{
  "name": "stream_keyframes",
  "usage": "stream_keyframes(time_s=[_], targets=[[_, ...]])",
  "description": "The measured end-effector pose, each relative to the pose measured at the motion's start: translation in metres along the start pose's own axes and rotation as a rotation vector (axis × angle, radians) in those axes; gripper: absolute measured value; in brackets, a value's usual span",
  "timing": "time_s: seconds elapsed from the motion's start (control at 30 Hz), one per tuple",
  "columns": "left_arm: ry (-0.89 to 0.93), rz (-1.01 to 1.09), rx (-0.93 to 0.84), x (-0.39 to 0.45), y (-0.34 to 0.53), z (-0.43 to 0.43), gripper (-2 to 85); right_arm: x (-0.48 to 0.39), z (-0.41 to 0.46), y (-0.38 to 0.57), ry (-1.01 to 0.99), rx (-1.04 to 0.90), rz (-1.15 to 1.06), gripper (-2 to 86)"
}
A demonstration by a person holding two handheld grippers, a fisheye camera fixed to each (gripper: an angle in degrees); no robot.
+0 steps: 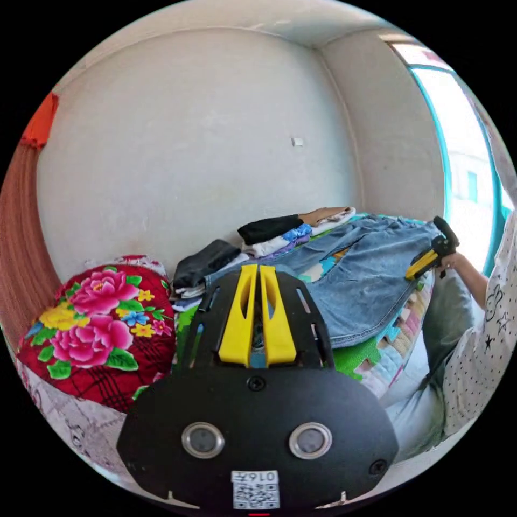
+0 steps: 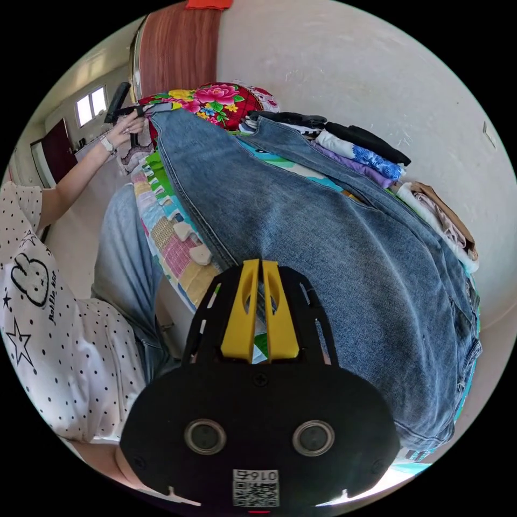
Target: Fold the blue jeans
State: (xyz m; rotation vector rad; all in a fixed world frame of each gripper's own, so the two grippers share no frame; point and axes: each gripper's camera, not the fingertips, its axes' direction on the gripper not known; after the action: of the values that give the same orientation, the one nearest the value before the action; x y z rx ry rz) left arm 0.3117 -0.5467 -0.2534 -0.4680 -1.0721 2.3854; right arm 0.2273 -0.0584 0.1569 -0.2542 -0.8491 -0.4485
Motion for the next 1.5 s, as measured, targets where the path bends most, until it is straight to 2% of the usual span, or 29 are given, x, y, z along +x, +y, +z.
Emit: stream_keyframes(time_s=[0.03,0.07,0.2,0.27,0.3,0.33,0.57,0.67,0.8,1.0,1.07,1.13,1.2,1.3,1.43,1.5], targets=[[-0.035,0.123,-0.005,0.021,-0.008,-0.005,-0.9,0.003,-0.001,0.006,-0.013,0.012,0.021,0.2],[-0.101,0.134,-0.11,0.027,-0.012,0.006,-0.8,0.005,-0.001,0.009,-0.017,0.019,0.028,0.2],[-0.266,-0.01,-0.522,0.005,0.022,0.064,-0.9,0.01,-0.004,0.027,-0.028,0.052,0.053,0.4],[-0.439,-0.121,-0.753,-0.016,0.057,0.088,-0.9,0.01,-0.005,0.033,-0.023,0.05,0.049,0.4],[-0.469,-0.146,-0.776,-0.02,0.063,0.089,-0.8,0.01,-0.005,0.037,-0.016,0.047,0.04,0.4],[-0.469,-0.195,-0.779,-0.025,0.073,0.088,-0.7,0.01,-0.006,0.04,-0.012,0.043,0.031,0.5],[-0.024,-0.422,-0.632,-0.029,0.09,0.084,2.4,0.022,-0.011,0.064,-0.053,0.06,0.064,0.5],[0.081,-0.381,-0.602,0.001,0.089,0.096,0.6,0.029,-0.013,0.076,-0.085,0.072,0.117,0.5],[0.088,-0.326,-0.582,0.045,0.077,0.113,-0.7,0.032,-0.016,0.085,-0.087,0.048,0.127,0.4],[0.233,-0.19,-0.503,0.132,0.029,0.138,-1.0,0.033,-0.025,0.096,-0.077,0.036,0.137,0.4],[0.231,-0.123,-0.52,0.169,0.018,0.153,-1.0,0.035,-0.04,0.105,-0.056,0.121,0.195,0.3],[0.2,-0.083,-0.543,0.192,0.016,0.164,-1.0,0.054,-0.078,0.135,-0.088,0.371,0.358,0.1],[0.166,-0.059,-0.576,0.206,0.02,0.177,-1.0,0.069,-0.104,0.16,-0.106,0.458,0.413,0.2],[0.145,-0.051,-0.536,0.212,0.03,0.182,-1.0,0.083,-0.138,0.2,0.116,0.435,0.53,0.3],[0.175,-0.106,-0.457,0.208,0.043,0.177,-1.0,0.092,-0.161,0.24,0.443,0.283,0.675,0.1],[0.187,-0.128,-0.445,0.206,0.046,0.177,-1.0,0.096,-0.159,0.247,0.512,0.213,0.711,0.0]])
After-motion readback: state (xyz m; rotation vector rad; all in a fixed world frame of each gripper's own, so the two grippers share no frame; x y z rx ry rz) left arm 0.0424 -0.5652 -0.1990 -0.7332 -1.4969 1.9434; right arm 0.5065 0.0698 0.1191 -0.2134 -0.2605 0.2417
